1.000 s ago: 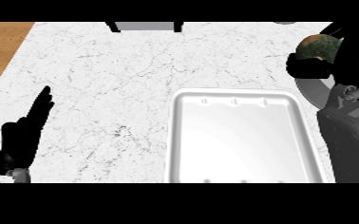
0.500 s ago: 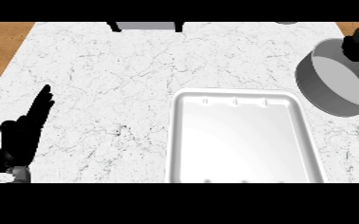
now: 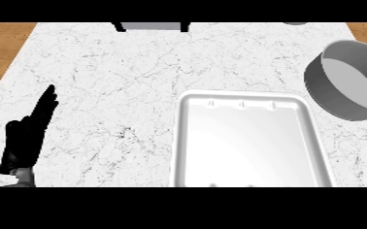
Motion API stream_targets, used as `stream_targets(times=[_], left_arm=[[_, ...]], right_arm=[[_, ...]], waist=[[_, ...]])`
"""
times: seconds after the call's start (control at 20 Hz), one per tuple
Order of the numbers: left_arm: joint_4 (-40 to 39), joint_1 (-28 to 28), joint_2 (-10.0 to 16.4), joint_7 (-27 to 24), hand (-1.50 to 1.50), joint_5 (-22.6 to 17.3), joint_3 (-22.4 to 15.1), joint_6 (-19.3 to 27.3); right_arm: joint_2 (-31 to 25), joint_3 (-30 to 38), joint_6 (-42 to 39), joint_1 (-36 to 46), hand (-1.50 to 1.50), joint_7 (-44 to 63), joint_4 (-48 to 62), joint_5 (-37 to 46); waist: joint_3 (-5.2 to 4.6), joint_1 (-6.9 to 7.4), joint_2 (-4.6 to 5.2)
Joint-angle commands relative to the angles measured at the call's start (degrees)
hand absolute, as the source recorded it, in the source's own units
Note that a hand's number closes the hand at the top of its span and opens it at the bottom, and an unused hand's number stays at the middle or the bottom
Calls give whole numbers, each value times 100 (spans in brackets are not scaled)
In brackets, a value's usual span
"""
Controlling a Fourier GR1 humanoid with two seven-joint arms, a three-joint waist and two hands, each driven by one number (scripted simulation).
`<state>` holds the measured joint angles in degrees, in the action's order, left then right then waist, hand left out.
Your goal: Pick the squash from the tray and place it in the pot
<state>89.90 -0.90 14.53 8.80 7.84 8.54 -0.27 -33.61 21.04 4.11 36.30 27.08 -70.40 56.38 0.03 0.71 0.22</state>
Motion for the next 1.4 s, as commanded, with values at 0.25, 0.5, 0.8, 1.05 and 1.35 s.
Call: stream_targets(times=[0.25, 0.5, 0.8, 1.05, 1.35], left_arm=[[-169, 97, -7, -203, 0, 2, 55, -70], [175, -97, -73, 9, 0, -24, -1, -99], [9, 116, -168, -117, 0, 83, -33, 15], [-335, 354, -158, -116, 0, 140, -61, -30], [-124, -92, -24, -246, 0, 82, 62, -139]], right_arm=[[-736, 110, 878, 762, 150, -1460, 3083, 272], [-820, 728, 1346, 1112, -150, -2099, 4283, -281], [-753, 1140, 1468, 1319, -150, -2767, 4975, -801], [-836, 1339, 1764, 1467, -150, -3338, 5185, -1027], [-573, 2358, 2127, 1721, -150, -4337, 4586, -2285]], waist=[[4, 125, 50], [16, 204, 72], [16, 162, 71], [17, 134, 85], [21, 104, 29]])
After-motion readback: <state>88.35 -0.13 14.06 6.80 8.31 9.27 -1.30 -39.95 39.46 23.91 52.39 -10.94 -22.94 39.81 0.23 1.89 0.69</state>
